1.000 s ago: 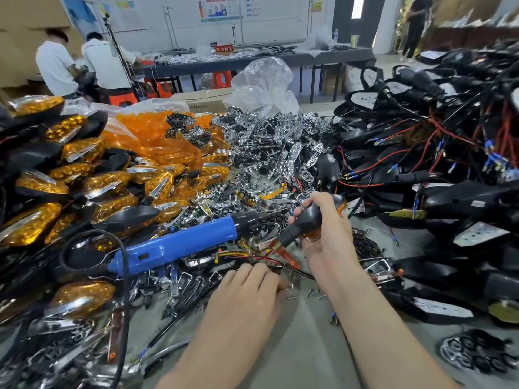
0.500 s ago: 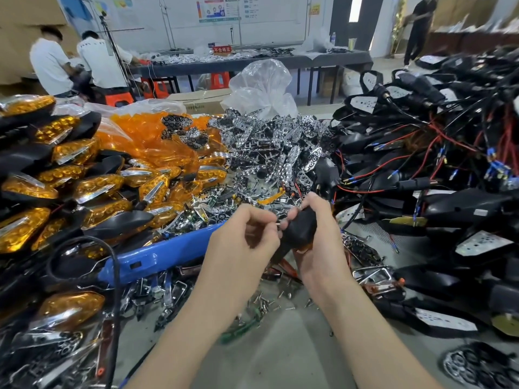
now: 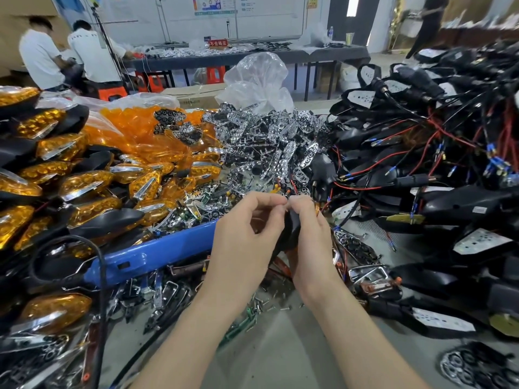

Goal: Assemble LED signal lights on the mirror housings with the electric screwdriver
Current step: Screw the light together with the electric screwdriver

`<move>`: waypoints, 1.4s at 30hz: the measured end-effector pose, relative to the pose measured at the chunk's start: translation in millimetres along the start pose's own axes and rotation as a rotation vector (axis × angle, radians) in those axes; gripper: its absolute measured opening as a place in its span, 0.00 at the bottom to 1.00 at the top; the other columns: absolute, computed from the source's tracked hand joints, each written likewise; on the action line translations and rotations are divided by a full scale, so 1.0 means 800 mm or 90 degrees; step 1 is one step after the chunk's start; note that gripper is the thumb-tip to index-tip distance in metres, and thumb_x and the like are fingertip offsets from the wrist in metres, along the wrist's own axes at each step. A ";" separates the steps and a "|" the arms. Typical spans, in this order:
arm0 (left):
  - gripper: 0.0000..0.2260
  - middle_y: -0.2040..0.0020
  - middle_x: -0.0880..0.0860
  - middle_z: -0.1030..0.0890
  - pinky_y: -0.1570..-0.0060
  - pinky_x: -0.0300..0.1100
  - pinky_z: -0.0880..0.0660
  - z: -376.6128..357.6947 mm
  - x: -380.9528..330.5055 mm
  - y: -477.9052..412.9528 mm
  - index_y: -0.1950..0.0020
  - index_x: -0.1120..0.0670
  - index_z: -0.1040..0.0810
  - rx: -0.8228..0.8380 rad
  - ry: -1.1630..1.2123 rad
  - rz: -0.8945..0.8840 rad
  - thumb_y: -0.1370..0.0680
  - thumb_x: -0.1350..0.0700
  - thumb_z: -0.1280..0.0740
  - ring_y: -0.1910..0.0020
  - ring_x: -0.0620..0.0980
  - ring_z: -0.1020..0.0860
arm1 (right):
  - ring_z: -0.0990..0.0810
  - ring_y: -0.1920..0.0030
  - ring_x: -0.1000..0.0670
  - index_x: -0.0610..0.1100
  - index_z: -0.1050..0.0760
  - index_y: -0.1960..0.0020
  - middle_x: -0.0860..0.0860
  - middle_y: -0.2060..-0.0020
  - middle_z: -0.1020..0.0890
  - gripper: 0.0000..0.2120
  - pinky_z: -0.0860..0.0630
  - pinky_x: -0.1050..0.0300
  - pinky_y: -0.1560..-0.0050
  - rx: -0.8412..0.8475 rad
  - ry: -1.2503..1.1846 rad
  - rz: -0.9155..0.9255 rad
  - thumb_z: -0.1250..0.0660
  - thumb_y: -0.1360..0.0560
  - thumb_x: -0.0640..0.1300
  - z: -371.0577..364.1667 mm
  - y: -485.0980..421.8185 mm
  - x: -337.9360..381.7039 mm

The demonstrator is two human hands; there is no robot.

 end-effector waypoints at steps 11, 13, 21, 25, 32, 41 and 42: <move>0.06 0.54 0.41 0.17 0.55 0.35 0.24 -0.006 0.006 0.009 0.50 0.45 0.18 -0.014 -0.032 -0.003 0.21 0.56 0.31 0.54 0.41 0.20 | 0.23 0.66 0.57 0.52 0.25 0.67 0.58 0.69 0.24 0.10 0.24 0.62 0.66 0.025 -0.047 0.020 0.32 0.28 0.51 -0.004 0.005 0.002; 0.06 0.53 0.41 0.18 0.53 0.35 0.24 -0.007 0.006 0.008 0.49 0.46 0.18 -0.013 -0.031 -0.009 0.20 0.57 0.31 0.52 0.41 0.20 | 0.22 0.66 0.57 0.52 0.24 0.67 0.58 0.69 0.23 0.10 0.24 0.62 0.66 0.021 -0.052 0.016 0.32 0.27 0.50 -0.004 0.005 0.002; 0.12 0.41 0.41 0.24 0.36 0.38 0.28 -0.019 0.002 0.020 0.36 0.50 0.20 -0.012 -0.126 -0.109 0.17 0.58 0.37 0.37 0.41 0.26 | 0.25 0.60 0.51 0.50 0.25 0.63 0.53 0.65 0.25 0.08 0.28 0.51 0.55 -0.020 -0.085 -0.066 0.30 0.31 0.53 0.002 0.002 -0.001; 0.15 0.39 0.40 0.26 0.35 0.41 0.29 -0.020 0.004 0.026 0.31 0.48 0.26 0.010 -0.109 -0.108 0.17 0.56 0.40 0.35 0.43 0.27 | 0.28 0.54 0.46 0.47 0.27 0.54 0.47 0.58 0.26 0.15 0.31 0.46 0.49 -0.016 -0.108 -0.129 0.29 0.34 0.55 0.003 0.002 0.002; 0.14 0.39 0.41 0.27 0.35 0.41 0.28 -0.019 0.005 0.028 0.35 0.49 0.22 0.017 -0.165 -0.122 0.18 0.61 0.38 0.35 0.44 0.27 | 0.31 0.54 0.45 0.48 0.29 0.58 0.47 0.59 0.30 0.14 0.32 0.46 0.51 -0.023 -0.116 -0.143 0.29 0.36 0.55 0.003 0.003 0.001; 0.14 0.48 0.40 0.17 0.47 0.32 0.25 0.017 -0.001 0.044 0.39 0.43 0.23 -0.102 0.128 0.206 0.18 0.60 0.38 0.47 0.37 0.19 | 0.21 0.65 0.47 0.47 0.20 0.60 0.47 0.64 0.19 0.13 0.25 0.54 0.62 -0.015 -0.005 -0.123 0.28 0.37 0.56 -0.005 -0.001 -0.003; 0.13 0.50 0.42 0.15 0.46 0.36 0.24 0.027 0.002 0.051 0.39 0.45 0.23 -0.146 0.197 0.259 0.18 0.61 0.37 0.49 0.39 0.17 | 0.20 0.66 0.48 0.47 0.18 0.59 0.47 0.64 0.18 0.15 0.25 0.54 0.62 -0.012 0.007 -0.109 0.28 0.37 0.57 -0.008 -0.001 -0.001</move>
Point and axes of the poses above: each hand's wrist, its own y-axis away from the middle knuckle, its own z-axis out of the back of the hand, x = y × z, the point moved 3 cm from there along -y, towards the middle knuckle
